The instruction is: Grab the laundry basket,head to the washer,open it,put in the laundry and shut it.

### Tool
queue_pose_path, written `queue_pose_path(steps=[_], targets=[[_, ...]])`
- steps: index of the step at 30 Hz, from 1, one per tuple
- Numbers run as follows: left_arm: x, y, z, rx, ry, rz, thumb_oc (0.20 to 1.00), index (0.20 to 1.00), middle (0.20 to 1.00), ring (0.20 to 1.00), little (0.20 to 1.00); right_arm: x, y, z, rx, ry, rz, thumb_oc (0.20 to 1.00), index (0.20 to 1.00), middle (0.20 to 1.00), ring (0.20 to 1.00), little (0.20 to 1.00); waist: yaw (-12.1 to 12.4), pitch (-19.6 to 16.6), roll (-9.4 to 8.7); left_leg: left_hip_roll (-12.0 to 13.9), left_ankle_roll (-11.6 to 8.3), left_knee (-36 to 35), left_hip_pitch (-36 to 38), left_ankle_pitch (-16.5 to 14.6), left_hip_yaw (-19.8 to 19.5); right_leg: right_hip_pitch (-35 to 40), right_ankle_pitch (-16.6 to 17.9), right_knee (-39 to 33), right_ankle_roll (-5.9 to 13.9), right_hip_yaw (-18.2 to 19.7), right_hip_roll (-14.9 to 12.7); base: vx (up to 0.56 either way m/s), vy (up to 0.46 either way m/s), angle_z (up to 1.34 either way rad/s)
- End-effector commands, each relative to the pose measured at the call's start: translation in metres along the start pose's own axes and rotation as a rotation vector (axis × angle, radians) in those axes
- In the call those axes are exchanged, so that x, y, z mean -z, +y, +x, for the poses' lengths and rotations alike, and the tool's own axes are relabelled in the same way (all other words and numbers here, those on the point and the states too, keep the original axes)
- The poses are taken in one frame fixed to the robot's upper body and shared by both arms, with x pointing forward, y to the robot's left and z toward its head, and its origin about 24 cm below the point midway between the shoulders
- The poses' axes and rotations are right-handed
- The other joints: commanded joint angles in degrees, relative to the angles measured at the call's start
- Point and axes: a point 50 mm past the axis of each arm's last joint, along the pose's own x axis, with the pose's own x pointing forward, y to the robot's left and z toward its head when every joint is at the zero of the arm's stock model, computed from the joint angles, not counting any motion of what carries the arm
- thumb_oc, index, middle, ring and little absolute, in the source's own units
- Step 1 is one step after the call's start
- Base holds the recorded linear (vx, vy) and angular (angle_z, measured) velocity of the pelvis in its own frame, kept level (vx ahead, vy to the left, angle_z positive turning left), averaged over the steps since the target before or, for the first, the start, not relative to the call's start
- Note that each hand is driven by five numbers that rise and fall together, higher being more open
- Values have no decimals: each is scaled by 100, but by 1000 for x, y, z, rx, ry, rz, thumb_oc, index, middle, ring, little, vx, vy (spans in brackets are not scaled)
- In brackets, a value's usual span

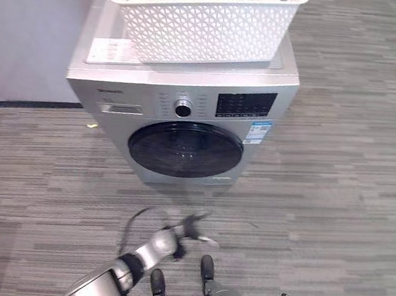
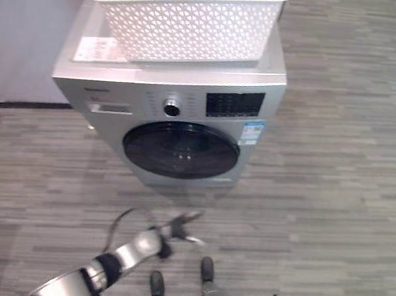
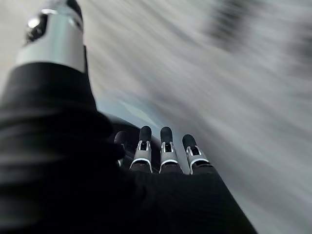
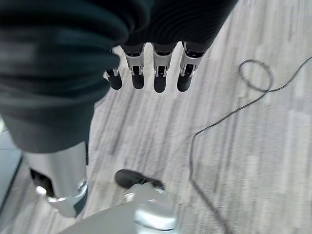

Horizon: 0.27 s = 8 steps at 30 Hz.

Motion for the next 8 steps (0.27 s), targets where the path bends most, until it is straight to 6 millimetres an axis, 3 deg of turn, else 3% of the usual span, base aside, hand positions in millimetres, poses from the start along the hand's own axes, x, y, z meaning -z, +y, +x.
queue_pose_path(steps=[1,3,4,5,8], targets=[[-34,-2,9,-11,-77,135,1000,1000,1000,1000,1000,14,-3,-3,1,43,43,1000,1000,1000,1000,1000,11,-367,-363,6,-100,-89,-555,566,-33,35,-59,129,372,8,-224,25,67,-1],[9,10,1,-59,73,25,1000,1000,1000,1000,1000,9,-1,-2,-11,34,45,1000,1000,1000,1000,1000,67,-459,-353,-12,-107,-89,-476,518,-16,111,-11,83,408,-19,-269,13,56,2],[9,10,1,-59,73,25,1000,1000,1000,1000,1000,9,-1,-2,-11,34,44,1000,1000,1000,1000,1000,65,-470,-351,-11,-108,-89,-495,528,-18,94,-1,80,406,-21,-267,15,72,4],[41,15,-10,-93,162,-89,1000,1000,1000,1000,1000,9,2,-1,-27,40,43,1000,1000,1000,1000,1000,130,-628,-355,-35,-111,-89,-444,486,-27,144,68,20,449,-28,-317,1,63,4],[78,14,-27,-139,248,-235,1000,1000,1000,1000,1000,14,13,-3,-59,69,58,1000,1000,1000,1000,1000,281,-825,-397,-71,-93,-89,-324,422,-51,281,110,-66,489,-65,-378,6,55,-5]])
